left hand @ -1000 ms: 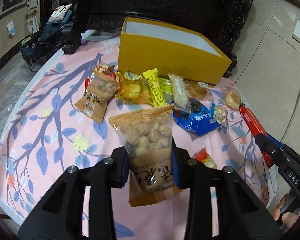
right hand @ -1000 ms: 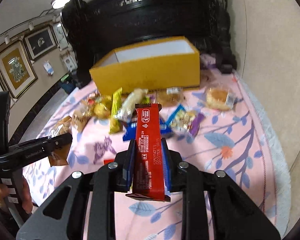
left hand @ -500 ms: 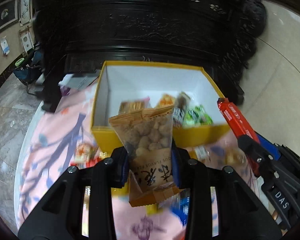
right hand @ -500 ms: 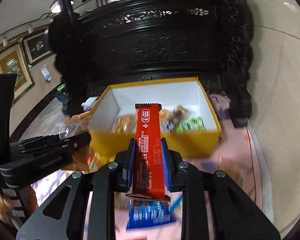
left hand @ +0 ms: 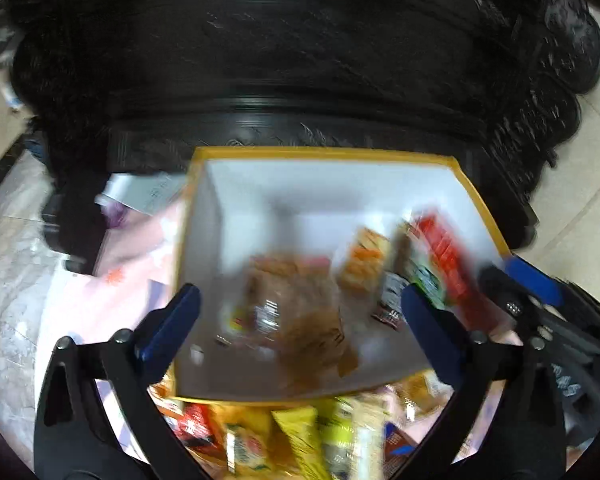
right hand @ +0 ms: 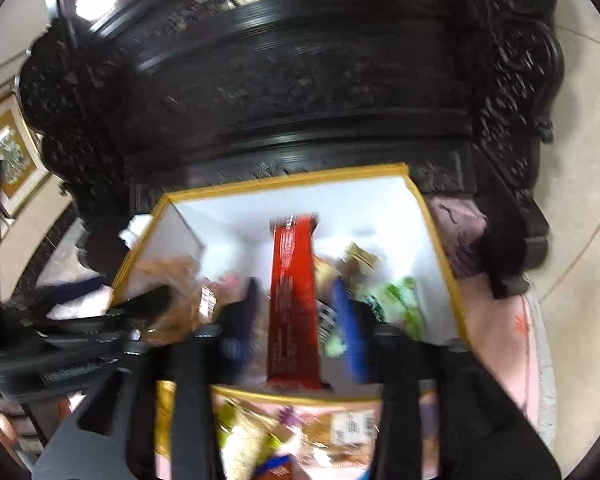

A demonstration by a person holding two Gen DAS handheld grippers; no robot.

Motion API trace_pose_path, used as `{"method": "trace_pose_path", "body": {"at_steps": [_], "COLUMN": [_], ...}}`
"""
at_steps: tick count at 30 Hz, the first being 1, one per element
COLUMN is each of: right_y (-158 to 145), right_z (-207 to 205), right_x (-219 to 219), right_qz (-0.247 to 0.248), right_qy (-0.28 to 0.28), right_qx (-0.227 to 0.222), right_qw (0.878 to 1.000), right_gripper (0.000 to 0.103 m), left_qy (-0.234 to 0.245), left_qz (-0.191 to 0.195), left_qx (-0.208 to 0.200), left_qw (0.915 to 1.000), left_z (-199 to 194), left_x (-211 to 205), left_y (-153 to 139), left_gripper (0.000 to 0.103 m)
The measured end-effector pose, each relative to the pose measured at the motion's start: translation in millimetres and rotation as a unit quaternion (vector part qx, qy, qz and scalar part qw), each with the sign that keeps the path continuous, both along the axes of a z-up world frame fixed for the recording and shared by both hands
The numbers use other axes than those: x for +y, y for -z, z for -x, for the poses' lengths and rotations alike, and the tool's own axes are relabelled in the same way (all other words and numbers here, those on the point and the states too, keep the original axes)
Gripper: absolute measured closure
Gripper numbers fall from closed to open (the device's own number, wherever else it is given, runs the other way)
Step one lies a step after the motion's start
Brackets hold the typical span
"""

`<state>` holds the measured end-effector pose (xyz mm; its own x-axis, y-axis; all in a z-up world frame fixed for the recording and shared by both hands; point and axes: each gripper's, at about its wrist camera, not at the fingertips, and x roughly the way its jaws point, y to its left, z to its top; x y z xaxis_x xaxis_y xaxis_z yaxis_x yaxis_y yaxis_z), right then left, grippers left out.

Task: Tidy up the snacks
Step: 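Carry the red bar and peanut pack into the yellow box and release both, then grasp the wrapped bread roll with the right tool while the left tool grasps another peanut pack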

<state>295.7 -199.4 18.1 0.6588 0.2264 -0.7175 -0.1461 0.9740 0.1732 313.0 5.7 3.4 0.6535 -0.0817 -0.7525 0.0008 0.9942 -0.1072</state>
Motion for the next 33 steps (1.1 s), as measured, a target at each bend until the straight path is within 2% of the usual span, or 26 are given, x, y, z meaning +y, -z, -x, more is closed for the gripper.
{"method": "trace_pose_path", "body": {"at_steps": [4,6,7,8,10,12,14,19,22,24,25,27,28,29,33], "right_y": [4.0,16.5,30.6,42.3,67.7,89.4,95.7,109.4,124.4,145.1,151.2,149.4,147.6,145.5,135.6], "right_z": [44.5,65.5,78.9,86.8,99.0,107.2,108.0,80.6,60.5,49.7,48.6,56.2,60.3,65.6,98.8], "right_x": [-46.9,-71.7,-88.4,-98.8,-115.0,-128.0,-135.6,-142.9,-126.0,-117.7,-111.5,-104.6,-102.1,-100.5,-93.6], "right_qz": [0.05,0.079,0.099,0.112,0.131,0.119,0.1,0.021,0.052,0.084,0.091,0.092,0.092,0.086,0.06], "right_qy": [0.019,0.045,0.067,0.084,0.102,0.105,0.107,0.138,0.153,0.16,0.16,0.152,0.148,0.146,0.114], "right_qx": [0.005,0.02,0.033,0.039,0.054,0.069,0.071,0.124,0.137,0.163,0.151,0.106,0.095,0.092,0.085], "right_qw": [0.999,0.996,0.992,0.989,0.985,0.985,0.987,0.982,0.977,0.97,0.971,0.978,0.98,0.981,0.988], "right_gripper": [0.041,0.03,0.016,0.008,0.008,0.008,0.008,0.008,0.007,0.005,0.001,0.013,0.026,0.033,0.034], "left_qy": [-0.011,-0.015,-0.01,-0.009,-0.009,-0.007,-0.001,-0.005,-0.015,-0.021,-0.026,-0.037,-0.047,-0.054,-0.093], "left_qz": [0.021,0.041,0.054,0.062,0.065,0.064,0.057,0.051,0.048,0.042,0.039,0.031,0.024,0.02,0.015], "left_qx": [-0.001,-0.007,-0.011,-0.015,-0.021,-0.019,-0.013,0.007,0.003,0.001,-0.001,-0.002,-0.003,-0.004,0.006], "left_qw": [0.9997,0.999,0.9984,0.998,0.9976,0.9977,0.9983,0.9987,0.9987,0.9989,0.9989,0.9988,0.9986,0.9983,0.9956], "left_z": [36.0,63.2,82.4,99.8,126.5,148.2,171.9,206.5,221.5,226.1,229.3,233.6,238.1,240.1,247.6], "left_x": [27.2,39.4,45.2,49.9,53.4,53.3,51.3,52.7,58.2,64.6,69.6,79.4,88.0,93.0,124.2], "left_y": [5.9,9.5,13.5,18.2,27.5,38.2,51.6,71.2,70.6,68.4,66.8,64.9,64.3,64.0,71.0], "left_gripper": [0.002,0.002,0.002,0.002,0.002,0.002,0.002,0.002,0.002,0.002,0.002,0.002,0.002,0.002,0.002]}}
